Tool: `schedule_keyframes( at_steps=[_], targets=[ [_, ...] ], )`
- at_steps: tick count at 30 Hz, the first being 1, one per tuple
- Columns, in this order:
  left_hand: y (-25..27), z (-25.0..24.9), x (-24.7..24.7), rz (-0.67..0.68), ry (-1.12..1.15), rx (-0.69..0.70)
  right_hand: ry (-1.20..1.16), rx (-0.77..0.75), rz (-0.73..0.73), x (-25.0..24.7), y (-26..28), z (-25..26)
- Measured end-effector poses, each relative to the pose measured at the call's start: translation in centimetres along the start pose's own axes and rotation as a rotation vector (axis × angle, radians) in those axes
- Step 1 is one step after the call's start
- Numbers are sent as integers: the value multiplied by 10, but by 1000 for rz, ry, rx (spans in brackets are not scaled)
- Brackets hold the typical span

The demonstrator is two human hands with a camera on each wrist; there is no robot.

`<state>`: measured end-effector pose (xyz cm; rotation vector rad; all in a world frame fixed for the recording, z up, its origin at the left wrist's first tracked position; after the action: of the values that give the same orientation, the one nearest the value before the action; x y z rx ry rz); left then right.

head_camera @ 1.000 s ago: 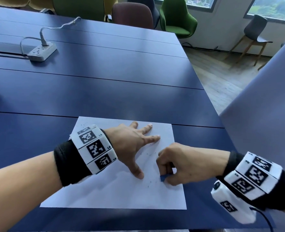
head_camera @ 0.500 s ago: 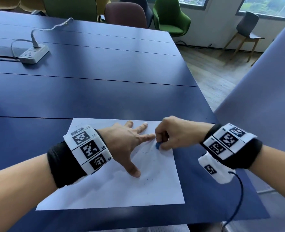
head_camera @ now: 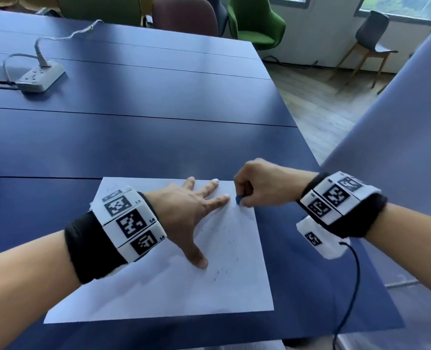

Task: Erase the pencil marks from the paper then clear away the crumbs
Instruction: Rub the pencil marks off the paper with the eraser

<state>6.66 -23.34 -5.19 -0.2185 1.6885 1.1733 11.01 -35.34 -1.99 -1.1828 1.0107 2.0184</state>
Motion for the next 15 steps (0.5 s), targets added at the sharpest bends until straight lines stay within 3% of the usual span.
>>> schedule_keyframes(
  at_steps=[3, 7, 12, 15],
  targets=[
    [-1, 2, 2, 11, 6, -11, -29, 2, -2, 5, 5, 1],
    [-2, 2, 3, 20, 18, -11, -45, -46, 246, 30, 24, 22],
    [-1, 2, 2, 15, 16, -8, -21, 8, 37, 5, 6, 8],
    [-2, 3, 2, 12, 14, -10, -31, -52, 166, 29, 29, 29]
  ],
)
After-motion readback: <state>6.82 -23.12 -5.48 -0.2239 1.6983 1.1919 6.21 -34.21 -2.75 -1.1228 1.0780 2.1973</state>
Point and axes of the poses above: each hand's wrist, its own y-axis away from the middle knuckle, its own x-axis out of the palm, z = x × y, the point moved 7 cm from there along -y, towards the middle knuckle, and after that the axes turned 2 degrees about z, right-handed, at the moved point
